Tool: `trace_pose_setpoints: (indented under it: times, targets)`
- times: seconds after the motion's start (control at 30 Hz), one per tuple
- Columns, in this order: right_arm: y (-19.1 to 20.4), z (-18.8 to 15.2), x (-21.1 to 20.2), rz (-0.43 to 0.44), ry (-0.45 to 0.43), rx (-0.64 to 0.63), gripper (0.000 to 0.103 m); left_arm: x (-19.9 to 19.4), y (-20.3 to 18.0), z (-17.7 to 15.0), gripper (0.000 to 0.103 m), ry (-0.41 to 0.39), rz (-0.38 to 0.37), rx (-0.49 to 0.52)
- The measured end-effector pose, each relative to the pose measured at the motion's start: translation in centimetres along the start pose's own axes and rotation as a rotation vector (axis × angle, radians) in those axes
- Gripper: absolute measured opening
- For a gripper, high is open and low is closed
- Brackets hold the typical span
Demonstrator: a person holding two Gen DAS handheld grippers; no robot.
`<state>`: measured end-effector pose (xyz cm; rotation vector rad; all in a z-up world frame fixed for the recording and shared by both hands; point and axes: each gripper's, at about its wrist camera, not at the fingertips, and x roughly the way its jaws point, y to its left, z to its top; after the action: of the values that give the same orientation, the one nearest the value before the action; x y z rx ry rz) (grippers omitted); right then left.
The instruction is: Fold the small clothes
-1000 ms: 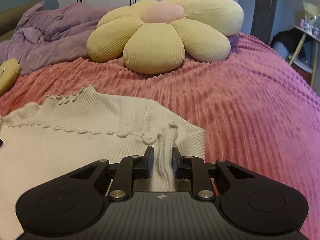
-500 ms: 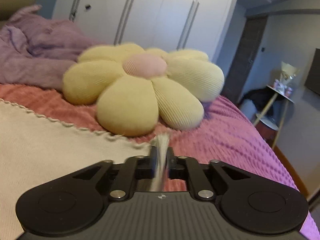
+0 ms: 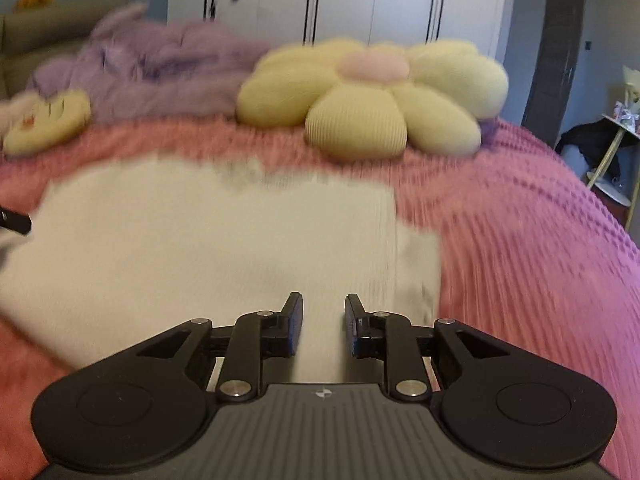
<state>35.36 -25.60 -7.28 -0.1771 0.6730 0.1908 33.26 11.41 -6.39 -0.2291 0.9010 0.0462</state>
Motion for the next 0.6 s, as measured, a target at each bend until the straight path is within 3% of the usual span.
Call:
trace_pose_setpoints:
  times: [0.13, 0.23, 0.37, 0.53, 0.6]
  targets:
    - [-1.5, -1.0, -0.2, -0.044, 0.017, -0.002, 0.019, -0.6, 1.5, 0.3, 0.053, -0.021, 0.117, -0.071]
    - [-2.1, -0.5, -1.1, -0.116, 0.047, 0.065, 0.026, -2.1, 2.6, -0.2, 0.052, -0.002, 0.051, -0.129]
    - [-3.0, -1.3, -2.7, -0.028, 0.074, 0.227, 0.04, -3.7, 1.9, -2.2, 0.061, 0.05, -0.044, -0.113]
    - [-2.4, -2.7, -2.6, -0.016, 0.119, 0.223, 0.04, -2.9, 0.9, -3.6, 0.057, 0.108, -0.059, -0.109]
    - [-2.5, -2.8, -2.6, -0.011, 0.121, 0.23, 0.032, -2.5, 1.0, -3.5, 0.047, 0.114, -0.057, -0.141]
